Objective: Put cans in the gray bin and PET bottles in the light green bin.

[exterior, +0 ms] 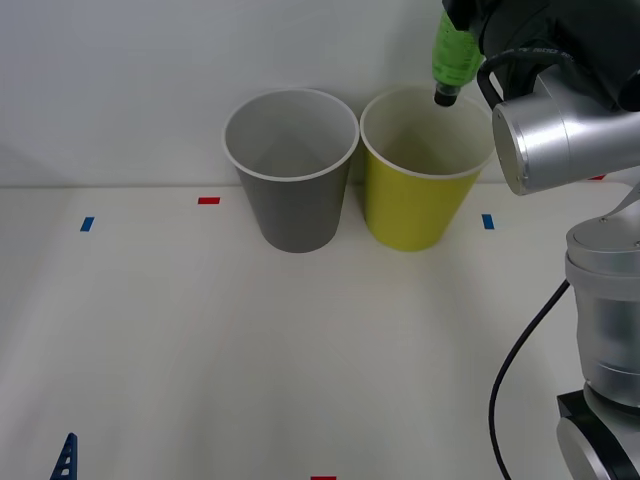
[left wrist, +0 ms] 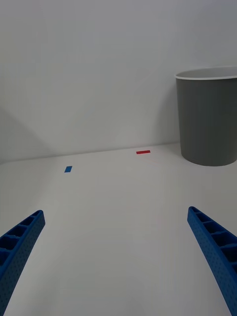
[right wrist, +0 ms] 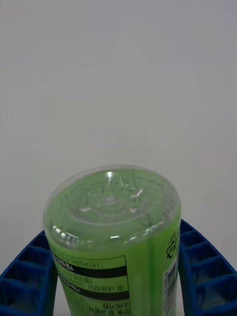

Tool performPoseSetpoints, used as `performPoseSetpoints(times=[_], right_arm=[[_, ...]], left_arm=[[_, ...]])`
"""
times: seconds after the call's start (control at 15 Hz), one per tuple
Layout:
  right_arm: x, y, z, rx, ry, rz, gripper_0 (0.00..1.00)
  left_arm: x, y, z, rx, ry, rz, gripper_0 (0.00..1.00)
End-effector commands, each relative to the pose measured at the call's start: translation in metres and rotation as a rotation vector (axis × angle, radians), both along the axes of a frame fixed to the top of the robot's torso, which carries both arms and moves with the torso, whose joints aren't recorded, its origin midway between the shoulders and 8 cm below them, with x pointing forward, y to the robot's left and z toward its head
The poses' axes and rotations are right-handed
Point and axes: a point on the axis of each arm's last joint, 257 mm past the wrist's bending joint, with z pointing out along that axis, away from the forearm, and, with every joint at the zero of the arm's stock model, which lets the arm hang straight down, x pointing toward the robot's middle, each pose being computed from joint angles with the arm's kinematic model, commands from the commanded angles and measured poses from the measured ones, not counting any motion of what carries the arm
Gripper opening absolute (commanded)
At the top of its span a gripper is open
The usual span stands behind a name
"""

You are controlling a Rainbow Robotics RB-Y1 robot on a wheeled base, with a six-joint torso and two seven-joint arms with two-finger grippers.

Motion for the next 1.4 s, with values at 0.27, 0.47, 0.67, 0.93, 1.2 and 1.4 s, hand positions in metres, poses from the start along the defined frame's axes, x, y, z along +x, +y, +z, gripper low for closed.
performPoseSetpoints(times=[0.27, 0.47, 0.67, 0.93, 1.2, 1.4], right_arm=[[-0.001, 0.002, 0.004, 0.013, -0.013, 0.009, 1.0], [-0.001, 0.003, 0.005, -0.001, -0.02, 0.006, 1.0], [-0.001, 0.001, 0.004, -0.017, -0.022, -0.005, 1.0], [-0.003, -0.001, 0.007, -0.025, -0.03, -0.02, 1.0], [-0.032, -0.012, -0.004, -0.006, -0.05, -0.021, 1.0], [-0.062, -0.022, -0.016, -0.005, -0.056, -0.009, 1.0]], left_arm=[[0.0, 0.0, 0.0, 0.0, 0.0, 0.0, 1.0], [0.0, 0.0, 0.0, 0.0, 0.0, 0.0, 1.0], [0.0, 0.0, 0.0, 0.0, 0.0, 0.0, 1.0], [0.0, 0.0, 0.0, 0.0, 0.0, 0.0, 1.0], [0.0, 0.0, 0.0, 0.0, 0.0, 0.0, 1.0], [0.0, 0.0, 0.0, 0.0, 0.0, 0.0, 1.0]])
